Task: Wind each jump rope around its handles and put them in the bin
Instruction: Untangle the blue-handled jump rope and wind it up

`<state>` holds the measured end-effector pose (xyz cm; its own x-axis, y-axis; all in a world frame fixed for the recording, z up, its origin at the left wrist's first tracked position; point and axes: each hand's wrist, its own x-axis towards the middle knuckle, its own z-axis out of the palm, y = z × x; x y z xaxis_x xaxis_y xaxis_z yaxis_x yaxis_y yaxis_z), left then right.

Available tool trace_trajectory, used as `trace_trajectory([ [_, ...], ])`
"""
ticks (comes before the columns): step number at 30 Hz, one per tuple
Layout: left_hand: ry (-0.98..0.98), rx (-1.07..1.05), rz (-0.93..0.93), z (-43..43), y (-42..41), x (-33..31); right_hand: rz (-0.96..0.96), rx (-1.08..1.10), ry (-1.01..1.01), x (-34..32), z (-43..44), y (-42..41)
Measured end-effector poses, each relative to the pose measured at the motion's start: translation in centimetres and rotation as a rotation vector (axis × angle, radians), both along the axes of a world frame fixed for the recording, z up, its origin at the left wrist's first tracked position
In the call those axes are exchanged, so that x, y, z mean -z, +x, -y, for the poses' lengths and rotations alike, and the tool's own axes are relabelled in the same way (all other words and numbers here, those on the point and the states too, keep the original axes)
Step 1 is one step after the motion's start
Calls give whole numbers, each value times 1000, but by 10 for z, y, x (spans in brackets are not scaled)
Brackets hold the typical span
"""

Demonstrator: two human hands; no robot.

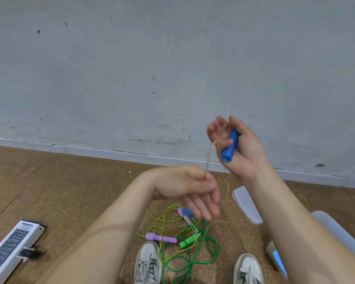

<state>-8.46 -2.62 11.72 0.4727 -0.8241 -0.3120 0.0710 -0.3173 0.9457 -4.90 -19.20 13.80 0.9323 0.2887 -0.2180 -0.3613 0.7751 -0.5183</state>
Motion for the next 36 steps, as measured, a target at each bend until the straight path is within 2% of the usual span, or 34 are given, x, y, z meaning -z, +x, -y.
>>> trace_trajectory([
  [4, -601, -540, -160, -15, 8, -30, 76, -293, -139, 23, 0, -6],
  [6, -783, -770, -157, -23, 15, -35, 117, -505, -187, 33, -8, -14],
  [8, -839, -893, -158, -30, 21, -37, 236, -648, -252, 38, -16, -20],
  [11, -875, -958, -168, -35, 26, -36, 407, -688, -346, 38, -22, -26],
  [15, -927, -1051, -148, -38, 30, -33, 450, -705, -365, 32, -28, -32],
  [19, -1001, -1131, -141, -48, 33, -31, 383, -807, -246, 31, -32, -33],
  [22, -966, -1163, -135, -48, 34, -30, 356, -802, -261, 31, -33, -34],
  [24, -788, -1177, -128, -47, 35, -28, 363, -808, -269, 31, -32, -32],
  [25, -583, -1186, -88, -48, 35, -26, 365, -809, -264, 31, -31, -30],
  [26, -294, -1159, -3, -49, 34, -25, 361, -805, -263, 32, -29, -29],
  [28, 345, -926, 221, -55, 28, -21, 337, -788, -270, 31, -26, -28],
  [29, 555, -782, 322, -57, 25, -19, 321, -781, -276, 31, -26, -27],
  [30, 640, -696, 424, -57, 24, -17, 304, -777, -282, 30, -25, -26],
  [31, 600, -706, 532, -56, 24, -16, 287, -774, -287, 28, -25, -26],
  [33, 321, -867, 696, -48, 23, -20, 276, -774, -301, 26, -25, -26],
  [34, 149, -917, 691, -43, 23, -24, 283, -773, -312, 25, -25, -25],
  [36, -91, -888, 564, -37, 21, -30, 289, -766, -311, 23, -25, -26],
])
